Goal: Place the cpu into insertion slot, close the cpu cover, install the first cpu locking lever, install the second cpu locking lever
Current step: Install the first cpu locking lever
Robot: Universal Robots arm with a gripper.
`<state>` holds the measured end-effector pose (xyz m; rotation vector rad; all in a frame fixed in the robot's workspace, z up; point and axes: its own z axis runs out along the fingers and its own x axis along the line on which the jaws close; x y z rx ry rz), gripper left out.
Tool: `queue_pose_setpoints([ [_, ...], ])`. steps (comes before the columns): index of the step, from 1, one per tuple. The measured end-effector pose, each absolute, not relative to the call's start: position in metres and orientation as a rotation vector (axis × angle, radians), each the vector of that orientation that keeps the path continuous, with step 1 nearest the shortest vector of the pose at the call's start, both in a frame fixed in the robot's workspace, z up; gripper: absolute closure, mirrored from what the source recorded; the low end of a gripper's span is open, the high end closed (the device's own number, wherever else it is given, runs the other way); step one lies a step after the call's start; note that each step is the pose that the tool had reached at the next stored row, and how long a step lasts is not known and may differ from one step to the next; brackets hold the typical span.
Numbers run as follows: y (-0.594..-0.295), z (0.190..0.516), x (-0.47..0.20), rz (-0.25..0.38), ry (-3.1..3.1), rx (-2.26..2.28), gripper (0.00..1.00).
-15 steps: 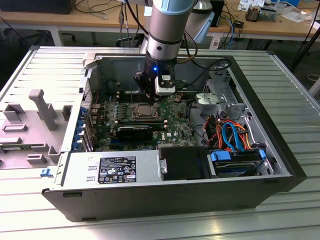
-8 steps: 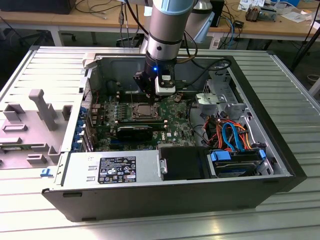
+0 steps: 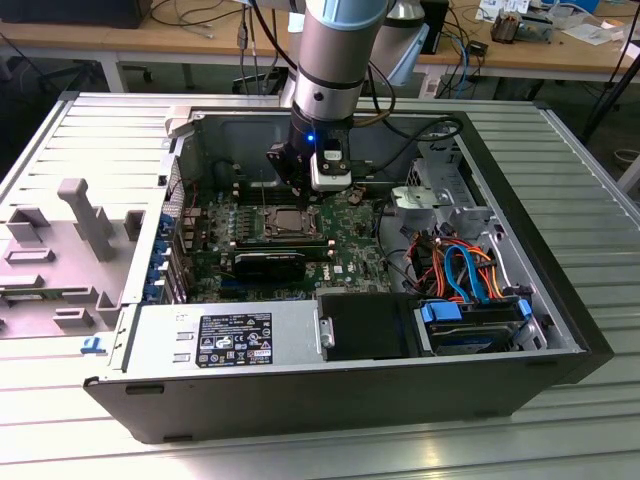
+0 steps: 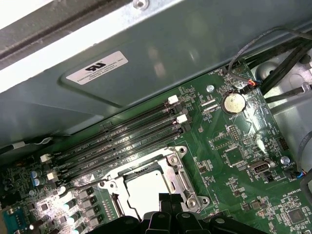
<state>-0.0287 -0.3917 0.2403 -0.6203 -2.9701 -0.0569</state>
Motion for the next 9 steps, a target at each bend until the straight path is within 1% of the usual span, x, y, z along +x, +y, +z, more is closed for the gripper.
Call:
queue_pose_setpoints([
  [9,-0.3917,0.2403,-0.0287,-0.057,-2.971,-0.614,0.89],
])
